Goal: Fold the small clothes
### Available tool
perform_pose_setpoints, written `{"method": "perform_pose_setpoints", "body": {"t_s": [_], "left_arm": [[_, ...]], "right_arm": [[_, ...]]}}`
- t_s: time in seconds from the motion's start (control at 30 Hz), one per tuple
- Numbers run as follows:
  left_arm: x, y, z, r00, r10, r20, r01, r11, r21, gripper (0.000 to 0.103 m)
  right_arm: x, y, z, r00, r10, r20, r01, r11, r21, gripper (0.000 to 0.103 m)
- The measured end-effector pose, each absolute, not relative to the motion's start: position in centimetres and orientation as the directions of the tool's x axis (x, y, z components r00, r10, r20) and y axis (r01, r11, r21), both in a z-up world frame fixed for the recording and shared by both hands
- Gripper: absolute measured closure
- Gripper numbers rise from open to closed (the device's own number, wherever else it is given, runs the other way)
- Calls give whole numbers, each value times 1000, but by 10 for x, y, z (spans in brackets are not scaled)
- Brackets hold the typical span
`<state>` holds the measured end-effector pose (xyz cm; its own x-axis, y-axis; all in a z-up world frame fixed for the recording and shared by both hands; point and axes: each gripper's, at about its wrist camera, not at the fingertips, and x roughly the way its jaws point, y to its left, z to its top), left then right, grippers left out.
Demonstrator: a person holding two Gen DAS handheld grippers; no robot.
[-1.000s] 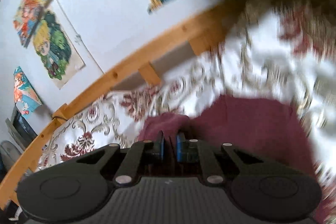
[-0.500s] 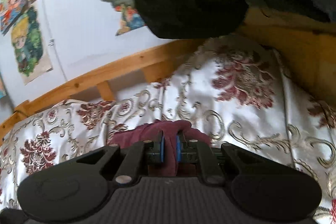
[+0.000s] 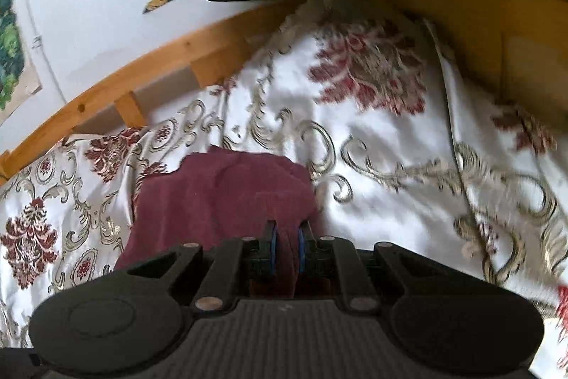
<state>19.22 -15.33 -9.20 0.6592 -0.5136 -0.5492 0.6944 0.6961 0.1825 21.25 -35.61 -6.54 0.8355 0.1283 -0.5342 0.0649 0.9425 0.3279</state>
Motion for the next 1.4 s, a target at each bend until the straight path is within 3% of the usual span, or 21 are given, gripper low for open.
{"method": "perform_pose_setpoints", "body": {"t_s": [0.2,0.3,0.37,0.47,1.23,1.3,1.4], "left_arm": [[193,-152,-93,654,-518,-551,695,699,168,80],[192,-152,-94,654,-519,-551,697,696,172,79],[192,-152,-94,653,-519,-552,698,695,173,79],[192,-152,-94,654,-519,-551,698,695,173,78],[188,-156,-96,647,-525,-553,711,678,187,64],[187,-156,-97,642,-530,-554,715,675,182,61],[188,-154,-95,622,-549,-558,726,671,149,49]], "right_arm": [[213,-372,-71,848,174,-501,86,887,453,67],[215,-374,-72,856,166,-490,99,877,470,68],[217,-372,-71,860,142,-490,105,890,443,80],[217,-367,-69,866,108,-488,109,912,395,84],[227,-369,-85,813,80,-577,168,916,365,82],[227,-368,-85,812,79,-579,170,916,364,78],[226,-370,-84,806,69,-587,182,916,357,63]]}}
